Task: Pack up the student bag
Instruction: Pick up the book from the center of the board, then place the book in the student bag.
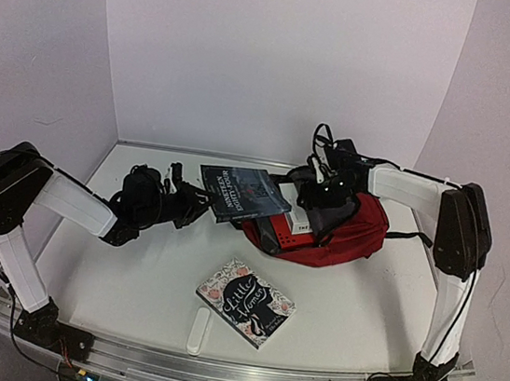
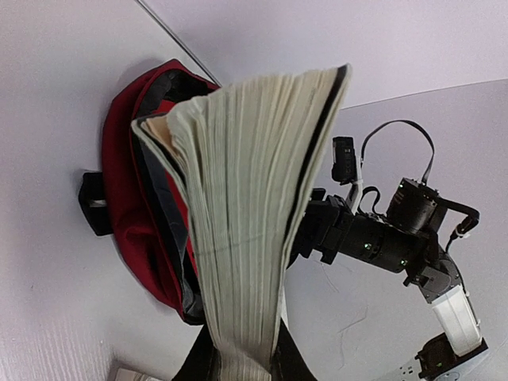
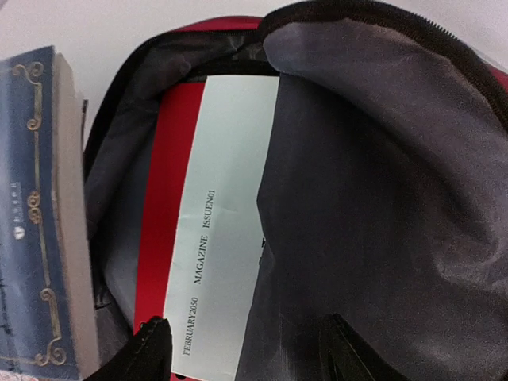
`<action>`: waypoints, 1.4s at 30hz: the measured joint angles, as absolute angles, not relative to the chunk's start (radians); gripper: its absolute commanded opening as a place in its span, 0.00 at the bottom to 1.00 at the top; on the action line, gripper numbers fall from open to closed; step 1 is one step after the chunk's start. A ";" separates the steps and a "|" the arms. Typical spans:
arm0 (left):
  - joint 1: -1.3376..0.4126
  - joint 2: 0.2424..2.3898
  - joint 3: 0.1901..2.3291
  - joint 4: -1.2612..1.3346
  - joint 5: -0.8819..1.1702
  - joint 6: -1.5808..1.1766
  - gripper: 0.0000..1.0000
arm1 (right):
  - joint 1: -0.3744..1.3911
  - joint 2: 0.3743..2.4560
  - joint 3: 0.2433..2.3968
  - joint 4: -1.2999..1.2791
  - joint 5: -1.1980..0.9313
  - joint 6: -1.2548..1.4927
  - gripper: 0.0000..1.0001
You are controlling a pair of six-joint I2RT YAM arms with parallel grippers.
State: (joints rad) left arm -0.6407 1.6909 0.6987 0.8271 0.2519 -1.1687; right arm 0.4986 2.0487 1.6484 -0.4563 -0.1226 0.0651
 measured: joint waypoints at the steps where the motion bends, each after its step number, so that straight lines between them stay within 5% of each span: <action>1: -0.641 1.680 0.699 0.810 0.253 -1.158 0.00 | 0.502 2.061 1.656 -0.462 -0.111 0.056 0.62; 4: -0.641 1.653 0.699 0.755 0.261 -1.127 0.00 | 0.512 2.093 1.678 -0.472 -0.071 0.019 0.53; 8: -0.640 1.645 0.711 0.672 0.287 -1.089 0.00 | 0.519 2.122 1.699 -0.478 -0.010 -0.027 0.17; 11: -0.640 1.645 0.724 0.604 0.309 -1.066 0.00 | 0.520 2.134 1.708 -0.486 0.025 -0.048 0.00; 26: -0.641 1.694 0.856 0.598 0.424 -1.047 0.00 | 0.513 2.003 1.715 -0.551 -0.055 -0.049 0.00; 42: -0.642 2.087 1.112 0.746 0.488 -1.186 0.00 | 0.511 1.966 1.715 -0.577 -0.160 -0.021 0.00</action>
